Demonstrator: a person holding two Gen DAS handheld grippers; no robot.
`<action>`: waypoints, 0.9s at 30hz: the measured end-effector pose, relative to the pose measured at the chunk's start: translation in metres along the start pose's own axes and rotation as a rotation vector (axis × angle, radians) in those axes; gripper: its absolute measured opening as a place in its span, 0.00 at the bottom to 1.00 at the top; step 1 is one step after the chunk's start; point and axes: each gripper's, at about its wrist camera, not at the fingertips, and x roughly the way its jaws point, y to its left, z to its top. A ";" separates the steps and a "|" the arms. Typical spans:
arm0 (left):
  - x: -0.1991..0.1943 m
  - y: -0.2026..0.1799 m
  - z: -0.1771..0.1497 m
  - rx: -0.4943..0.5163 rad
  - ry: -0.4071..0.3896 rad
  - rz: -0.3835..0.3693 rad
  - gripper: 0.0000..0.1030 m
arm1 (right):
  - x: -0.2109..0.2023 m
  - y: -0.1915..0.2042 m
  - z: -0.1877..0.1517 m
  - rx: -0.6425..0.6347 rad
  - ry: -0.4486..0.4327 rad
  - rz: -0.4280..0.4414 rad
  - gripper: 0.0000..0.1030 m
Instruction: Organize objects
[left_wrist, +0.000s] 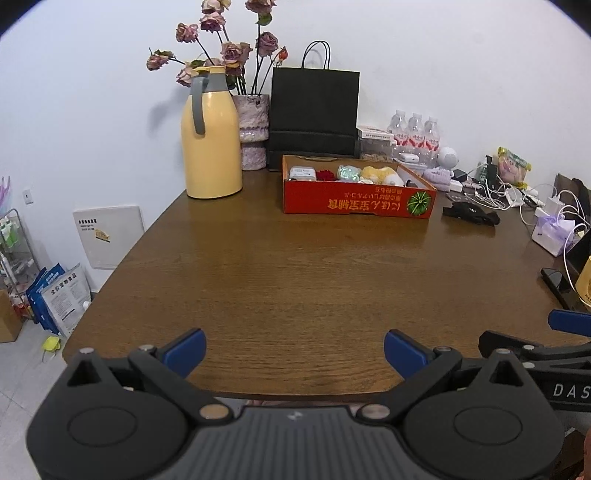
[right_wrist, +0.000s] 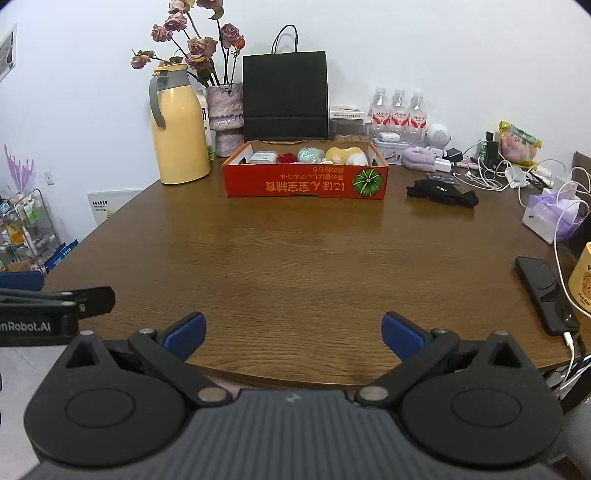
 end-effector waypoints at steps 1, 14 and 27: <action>-0.001 0.000 0.000 0.003 -0.001 -0.001 1.00 | 0.000 0.000 0.000 0.000 0.001 -0.004 1.00; 0.002 0.003 -0.001 0.023 0.001 0.010 1.00 | 0.004 0.008 -0.005 -0.014 0.009 0.000 1.00; 0.003 -0.001 -0.001 0.029 0.002 0.005 1.00 | 0.006 0.006 -0.007 -0.006 0.013 -0.005 1.00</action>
